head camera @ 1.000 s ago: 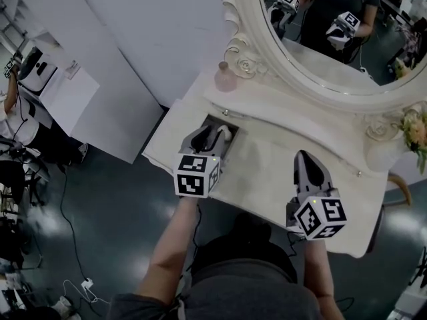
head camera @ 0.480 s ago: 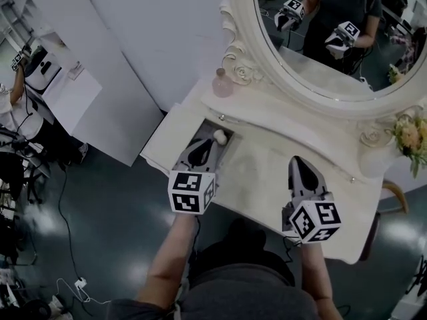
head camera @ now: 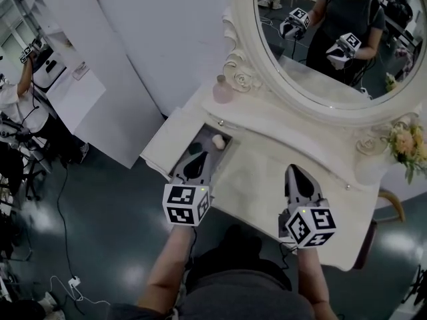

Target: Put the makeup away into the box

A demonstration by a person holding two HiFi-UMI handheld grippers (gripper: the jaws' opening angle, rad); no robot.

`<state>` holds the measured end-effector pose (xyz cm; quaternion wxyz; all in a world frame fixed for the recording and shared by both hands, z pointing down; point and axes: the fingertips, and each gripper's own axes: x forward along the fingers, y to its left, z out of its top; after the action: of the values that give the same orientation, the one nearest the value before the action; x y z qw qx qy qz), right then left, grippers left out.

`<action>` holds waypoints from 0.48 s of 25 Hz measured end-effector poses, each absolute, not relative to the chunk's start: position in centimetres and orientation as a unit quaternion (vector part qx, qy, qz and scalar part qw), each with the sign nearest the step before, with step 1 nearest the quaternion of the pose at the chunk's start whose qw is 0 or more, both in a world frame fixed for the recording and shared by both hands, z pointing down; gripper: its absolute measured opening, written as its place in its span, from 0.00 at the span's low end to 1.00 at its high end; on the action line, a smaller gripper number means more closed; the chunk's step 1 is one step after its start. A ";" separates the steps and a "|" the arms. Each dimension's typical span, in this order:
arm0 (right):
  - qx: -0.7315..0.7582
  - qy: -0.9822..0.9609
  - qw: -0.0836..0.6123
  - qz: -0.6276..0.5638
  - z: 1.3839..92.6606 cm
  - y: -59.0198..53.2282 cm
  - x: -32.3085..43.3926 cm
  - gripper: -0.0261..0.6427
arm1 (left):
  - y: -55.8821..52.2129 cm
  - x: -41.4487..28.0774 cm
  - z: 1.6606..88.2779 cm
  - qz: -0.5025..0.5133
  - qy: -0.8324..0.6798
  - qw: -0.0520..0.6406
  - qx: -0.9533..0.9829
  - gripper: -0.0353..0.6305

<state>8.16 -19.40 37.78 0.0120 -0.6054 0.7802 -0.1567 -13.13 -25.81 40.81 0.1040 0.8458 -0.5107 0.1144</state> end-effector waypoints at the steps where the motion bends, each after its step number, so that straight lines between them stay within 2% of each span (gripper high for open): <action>1: -0.604 0.781 0.013 -0.157 37.8 -19.4 8.2 0.05 | -25.6 -13.2 40.8 0.113 -0.512 0.104 0.845 0.06; 12: -0.602 0.786 -0.005 -0.139 37.6 -19.3 8.9 0.04 | -24.9 -13.0 40.3 0.098 -0.524 0.106 0.839 0.06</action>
<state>8.86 -19.32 37.65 -0.0053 -0.6017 0.7865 -0.1395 -13.02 -24.86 40.32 0.1060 0.8392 -0.5243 0.0981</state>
